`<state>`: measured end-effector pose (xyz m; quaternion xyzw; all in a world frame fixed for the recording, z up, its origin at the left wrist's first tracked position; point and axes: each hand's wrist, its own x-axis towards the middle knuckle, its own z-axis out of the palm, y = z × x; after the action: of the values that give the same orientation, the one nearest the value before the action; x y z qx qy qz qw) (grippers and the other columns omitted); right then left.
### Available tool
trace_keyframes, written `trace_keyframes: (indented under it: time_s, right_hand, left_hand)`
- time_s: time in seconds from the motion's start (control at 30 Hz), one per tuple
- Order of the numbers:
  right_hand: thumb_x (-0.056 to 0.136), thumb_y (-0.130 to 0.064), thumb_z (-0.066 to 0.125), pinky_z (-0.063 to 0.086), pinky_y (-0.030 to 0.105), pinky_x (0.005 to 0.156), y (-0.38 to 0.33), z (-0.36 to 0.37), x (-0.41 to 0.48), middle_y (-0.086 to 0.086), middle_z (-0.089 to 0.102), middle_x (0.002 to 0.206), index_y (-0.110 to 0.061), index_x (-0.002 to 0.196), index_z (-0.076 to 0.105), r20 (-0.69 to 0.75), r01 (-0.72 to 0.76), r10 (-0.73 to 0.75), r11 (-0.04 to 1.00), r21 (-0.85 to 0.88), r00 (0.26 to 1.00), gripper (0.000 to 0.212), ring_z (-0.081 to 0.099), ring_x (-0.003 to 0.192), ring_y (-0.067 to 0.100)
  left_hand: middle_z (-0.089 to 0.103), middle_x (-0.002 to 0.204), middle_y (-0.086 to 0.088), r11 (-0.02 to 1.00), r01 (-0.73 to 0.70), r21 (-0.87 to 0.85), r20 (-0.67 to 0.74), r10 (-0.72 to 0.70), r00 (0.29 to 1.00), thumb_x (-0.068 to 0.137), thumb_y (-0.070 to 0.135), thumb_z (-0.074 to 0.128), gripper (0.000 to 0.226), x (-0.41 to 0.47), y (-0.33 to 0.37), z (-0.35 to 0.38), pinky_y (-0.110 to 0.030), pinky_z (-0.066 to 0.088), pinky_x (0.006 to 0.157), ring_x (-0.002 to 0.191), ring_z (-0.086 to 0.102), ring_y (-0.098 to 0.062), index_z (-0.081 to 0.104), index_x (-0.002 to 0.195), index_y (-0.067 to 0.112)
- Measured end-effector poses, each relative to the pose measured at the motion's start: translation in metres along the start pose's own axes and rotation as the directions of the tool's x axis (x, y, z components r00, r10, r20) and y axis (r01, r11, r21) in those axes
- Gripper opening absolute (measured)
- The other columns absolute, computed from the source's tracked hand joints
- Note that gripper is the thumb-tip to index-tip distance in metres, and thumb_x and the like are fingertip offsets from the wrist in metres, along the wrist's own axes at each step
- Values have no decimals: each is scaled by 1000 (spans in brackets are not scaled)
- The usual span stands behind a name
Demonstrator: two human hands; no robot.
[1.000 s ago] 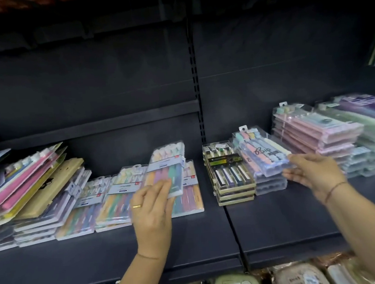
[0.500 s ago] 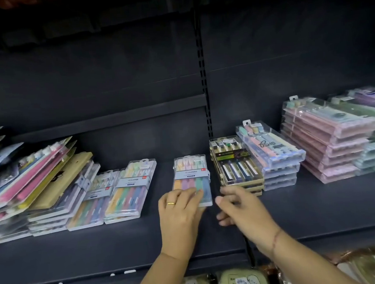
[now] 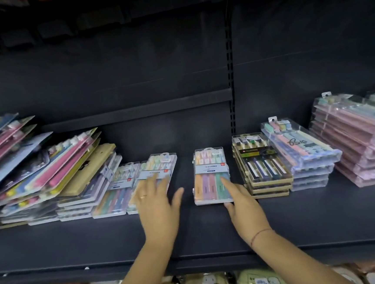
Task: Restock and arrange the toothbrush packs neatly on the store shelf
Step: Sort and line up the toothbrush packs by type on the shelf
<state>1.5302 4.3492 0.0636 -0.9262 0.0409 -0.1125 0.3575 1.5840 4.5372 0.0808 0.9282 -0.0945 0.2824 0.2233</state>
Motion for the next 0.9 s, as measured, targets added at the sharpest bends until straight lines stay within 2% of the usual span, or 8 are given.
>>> trace_keyframes:
  time_s: [0.07,0.17,0.33,0.47,0.57,0.67,0.8,0.9]
  right_hand:
    - [97,-1,48,35,18,99,1,-1,5,1,43,139,-27,153,24,5,9,-9,1000,16,1000,67,48,118,15]
    - [98,-11,53,29,14,101,-1,-3,9,-5,35,142,-28,154,19,73,10,-16,997,74,997,67,42,125,11]
    - [98,-17,56,30,14,98,-4,0,15,-2,36,146,-30,152,24,37,7,-12,991,134,999,64,42,120,9]
    - [97,-15,58,28,10,96,-3,2,17,-1,41,142,-28,151,29,6,8,-9,989,147,1000,63,39,112,3]
    - [97,-16,58,30,12,98,0,6,16,-1,40,144,-29,152,26,-1,8,-8,984,178,1000,65,43,119,6]
    - [97,-15,55,36,23,107,0,8,14,-8,40,146,-36,153,19,-15,-7,12,954,299,1000,71,42,130,5]
    - [99,-9,51,26,-4,95,-4,7,6,-13,36,146,-32,153,21,-26,-18,31,919,395,999,66,36,129,-5]
    - [98,-9,54,23,2,103,0,8,5,-10,32,153,-32,152,23,-58,24,-2,924,383,998,67,32,135,-3]
  left_hand:
    - [38,150,-21,953,222,204,52,-237,970,80,58,68,81,15,-17,-8,-55,22,113,139,33,-41,46,141,9]
    - [34,151,-22,884,427,191,237,-464,854,78,68,63,100,25,-30,-10,-46,25,112,139,31,-38,26,151,10]
    - [48,134,-26,872,489,-29,127,-482,867,77,42,76,84,20,-25,-4,-47,31,105,126,39,-42,42,144,4]
    - [43,140,-15,865,446,-229,49,-448,893,75,44,76,82,10,3,-1,-47,32,106,126,37,-35,44,144,12]
    - [40,141,-7,846,394,-360,70,-396,915,76,51,73,83,9,38,2,-45,36,107,130,35,-28,41,145,18]
    - [43,138,-8,849,396,-350,119,-379,918,75,51,73,83,9,67,13,-42,34,106,126,35,-27,43,144,16]
    - [43,137,-14,871,412,-269,155,-383,910,78,61,67,87,5,88,22,-40,31,105,126,36,-32,40,143,10]
    - [37,146,-12,840,438,-320,222,-383,897,90,62,51,82,6,88,20,-41,33,109,134,34,-28,28,152,14]
